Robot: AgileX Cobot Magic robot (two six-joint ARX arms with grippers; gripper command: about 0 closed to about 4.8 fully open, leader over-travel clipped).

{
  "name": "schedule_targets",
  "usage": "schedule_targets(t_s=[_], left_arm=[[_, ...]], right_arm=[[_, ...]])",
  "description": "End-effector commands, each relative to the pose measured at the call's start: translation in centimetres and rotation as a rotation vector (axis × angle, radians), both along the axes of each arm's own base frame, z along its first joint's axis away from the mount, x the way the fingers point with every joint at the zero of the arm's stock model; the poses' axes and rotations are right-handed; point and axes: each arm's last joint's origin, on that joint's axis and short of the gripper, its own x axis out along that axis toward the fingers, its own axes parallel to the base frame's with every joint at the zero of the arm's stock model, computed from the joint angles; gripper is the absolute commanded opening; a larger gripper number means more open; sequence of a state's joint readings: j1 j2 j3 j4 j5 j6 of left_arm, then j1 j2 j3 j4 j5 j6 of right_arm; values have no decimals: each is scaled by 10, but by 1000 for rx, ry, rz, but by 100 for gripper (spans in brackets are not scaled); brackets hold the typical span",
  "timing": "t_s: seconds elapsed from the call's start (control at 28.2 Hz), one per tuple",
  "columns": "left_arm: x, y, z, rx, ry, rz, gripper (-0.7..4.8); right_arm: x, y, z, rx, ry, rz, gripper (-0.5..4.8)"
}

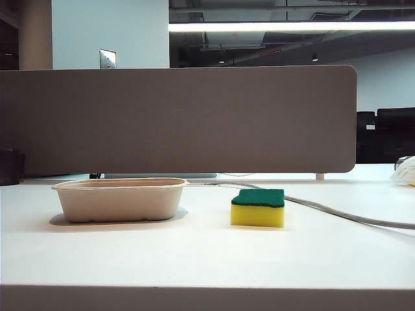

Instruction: Pick up the cleaning sponge from the table and place it into the paper lunch box.

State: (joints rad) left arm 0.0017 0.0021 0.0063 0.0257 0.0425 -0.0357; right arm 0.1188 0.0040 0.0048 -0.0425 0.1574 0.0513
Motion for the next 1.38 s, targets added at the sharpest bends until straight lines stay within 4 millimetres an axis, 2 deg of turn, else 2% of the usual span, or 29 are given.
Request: schedule_targets(t_s=[0.04,0.36,0.53,0.6,0.71,0.89,0.99,1.21,1.31,1.38], left_arm=[[0,0,2,-2,-13,-7,-5],[0,-1,1,-2,-13,-10,-5],[-1,-14,1,-6,-12,-79,-5],[-4,-26,1,-10,-12,-150,-6],[-12,-44,1,-12,-10,-348,-5],[-25,-64,1,-10,-10,-652,-6],[-29,-68,1,-8,-11,-771,-5],[-31,-70,1,-6,-12,-827,-5],[-31,-70,1,-6,-12,-827,-5],[-31,-70,1,-6,-12,-827,-5]], right_arm=[[0,0,4,4,-33,-3,-5],[0,0,3,4,-33,-2,-5],[0,1,4,53,-35,23,-5],[0,2,4,167,-42,66,-5],[0,4,6,303,-41,144,-5],[-3,10,15,456,-44,351,-6],[-8,10,34,525,-46,390,-6],[-22,9,99,477,-105,406,-6],[-11,12,126,470,-26,449,-5],[7,16,140,477,62,516,14]])
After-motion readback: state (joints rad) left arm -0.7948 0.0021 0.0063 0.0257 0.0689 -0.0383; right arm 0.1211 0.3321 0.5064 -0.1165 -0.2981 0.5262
